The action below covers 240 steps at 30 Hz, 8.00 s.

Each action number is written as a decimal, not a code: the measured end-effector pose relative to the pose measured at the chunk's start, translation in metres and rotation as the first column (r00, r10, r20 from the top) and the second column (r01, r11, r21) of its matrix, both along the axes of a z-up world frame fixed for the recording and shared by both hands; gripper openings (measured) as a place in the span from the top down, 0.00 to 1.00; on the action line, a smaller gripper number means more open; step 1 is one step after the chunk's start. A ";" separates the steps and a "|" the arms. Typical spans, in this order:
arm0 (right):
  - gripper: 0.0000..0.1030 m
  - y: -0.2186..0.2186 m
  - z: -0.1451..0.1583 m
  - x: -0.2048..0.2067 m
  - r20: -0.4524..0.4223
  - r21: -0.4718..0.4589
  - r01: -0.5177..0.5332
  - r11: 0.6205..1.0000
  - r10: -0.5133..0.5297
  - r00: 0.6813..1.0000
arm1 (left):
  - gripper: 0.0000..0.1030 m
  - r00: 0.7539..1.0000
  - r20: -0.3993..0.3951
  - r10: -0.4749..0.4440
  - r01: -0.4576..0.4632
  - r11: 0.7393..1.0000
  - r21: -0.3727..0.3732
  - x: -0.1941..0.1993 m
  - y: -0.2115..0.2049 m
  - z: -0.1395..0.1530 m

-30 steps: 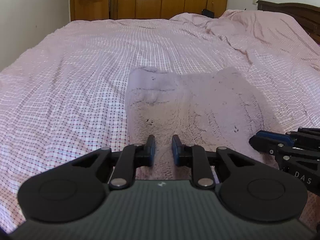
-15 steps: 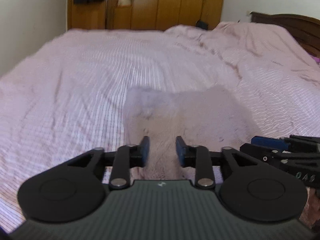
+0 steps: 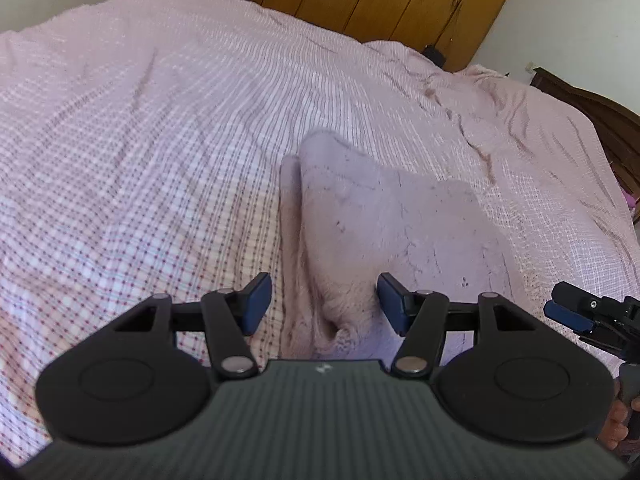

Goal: Fold small clothes

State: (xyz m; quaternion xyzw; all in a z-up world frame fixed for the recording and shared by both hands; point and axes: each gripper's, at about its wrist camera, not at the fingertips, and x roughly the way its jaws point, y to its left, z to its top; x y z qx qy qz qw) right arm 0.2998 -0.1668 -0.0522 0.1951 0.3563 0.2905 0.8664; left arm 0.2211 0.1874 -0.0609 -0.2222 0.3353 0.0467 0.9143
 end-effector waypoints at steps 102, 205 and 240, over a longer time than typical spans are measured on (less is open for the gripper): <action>0.29 0.008 -0.105 0.034 -0.327 0.500 0.030 0.865 0.157 0.932 | 0.59 0.997 0.005 0.081 -0.062 0.803 -0.593 0.018 0.012 -0.081; 0.59 -0.175 -0.015 -0.101 -0.304 0.168 0.251 0.953 -0.192 0.933 | 0.45 0.995 0.036 -0.091 0.097 0.968 -0.232 -0.087 -0.184 -0.001; 0.20 -0.092 0.077 -0.243 0.423 -0.288 0.194 0.938 -0.057 0.904 | 0.28 0.957 0.201 -0.210 0.139 0.938 0.318 -0.149 -0.264 0.062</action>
